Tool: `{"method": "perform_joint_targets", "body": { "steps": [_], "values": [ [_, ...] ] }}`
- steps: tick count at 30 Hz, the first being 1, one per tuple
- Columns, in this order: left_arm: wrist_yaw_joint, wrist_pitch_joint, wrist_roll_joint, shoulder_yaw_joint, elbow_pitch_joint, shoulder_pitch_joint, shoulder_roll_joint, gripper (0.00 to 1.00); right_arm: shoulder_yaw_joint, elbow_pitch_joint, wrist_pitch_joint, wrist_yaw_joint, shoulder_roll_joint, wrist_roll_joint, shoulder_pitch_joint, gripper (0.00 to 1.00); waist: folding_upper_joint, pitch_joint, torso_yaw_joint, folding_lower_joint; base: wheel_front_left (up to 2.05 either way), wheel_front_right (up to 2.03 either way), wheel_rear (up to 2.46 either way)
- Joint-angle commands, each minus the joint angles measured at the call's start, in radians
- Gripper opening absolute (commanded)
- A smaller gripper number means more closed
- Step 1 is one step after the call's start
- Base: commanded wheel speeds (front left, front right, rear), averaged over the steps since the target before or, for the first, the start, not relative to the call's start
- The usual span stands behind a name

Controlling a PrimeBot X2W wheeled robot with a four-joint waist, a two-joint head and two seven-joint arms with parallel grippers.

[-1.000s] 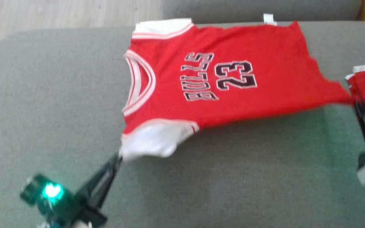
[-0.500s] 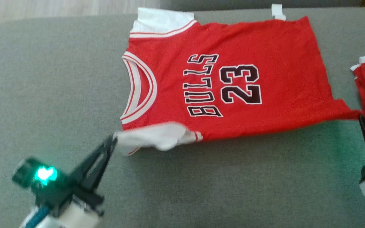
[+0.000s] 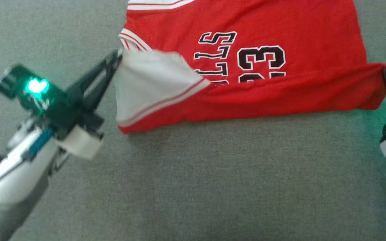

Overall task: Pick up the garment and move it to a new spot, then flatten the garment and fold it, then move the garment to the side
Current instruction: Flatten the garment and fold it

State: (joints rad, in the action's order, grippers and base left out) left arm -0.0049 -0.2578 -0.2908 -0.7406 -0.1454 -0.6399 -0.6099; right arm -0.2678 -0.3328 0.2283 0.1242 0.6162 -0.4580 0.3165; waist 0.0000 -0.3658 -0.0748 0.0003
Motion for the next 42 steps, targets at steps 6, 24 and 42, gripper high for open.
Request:
{"method": "perform_joint_targets", "body": {
  "steps": [6, 24, 42],
  "values": [
    [-0.05, -0.004, 0.047, 0.047, -0.098, -0.171, 0.014, 0.0, -0.049, -0.055, 0.009, 0.007, 0.048, -0.022, 0.095, 0.0, 0.0, -0.044, -0.002, -0.0003, 0.0, 0.0, 0.0],
    [0.091, -0.004, -0.143, 0.228, -0.24, 0.069, 0.246, 1.0, -0.052, -0.149, 0.033, 0.007, -0.082, -0.072, 0.169, 1.0, 0.0, 0.002, 0.019, -0.0003, 0.0, 0.0, 0.0],
    [0.109, 0.043, -0.305, 0.259, -0.406, 0.279, 0.386, 1.0, 0.047, -0.08, 0.033, 0.007, -0.164, -0.023, 0.019, 1.0, 0.0, 0.072, 0.045, -0.0003, 0.0, 0.0, 0.0]
  ]
}}
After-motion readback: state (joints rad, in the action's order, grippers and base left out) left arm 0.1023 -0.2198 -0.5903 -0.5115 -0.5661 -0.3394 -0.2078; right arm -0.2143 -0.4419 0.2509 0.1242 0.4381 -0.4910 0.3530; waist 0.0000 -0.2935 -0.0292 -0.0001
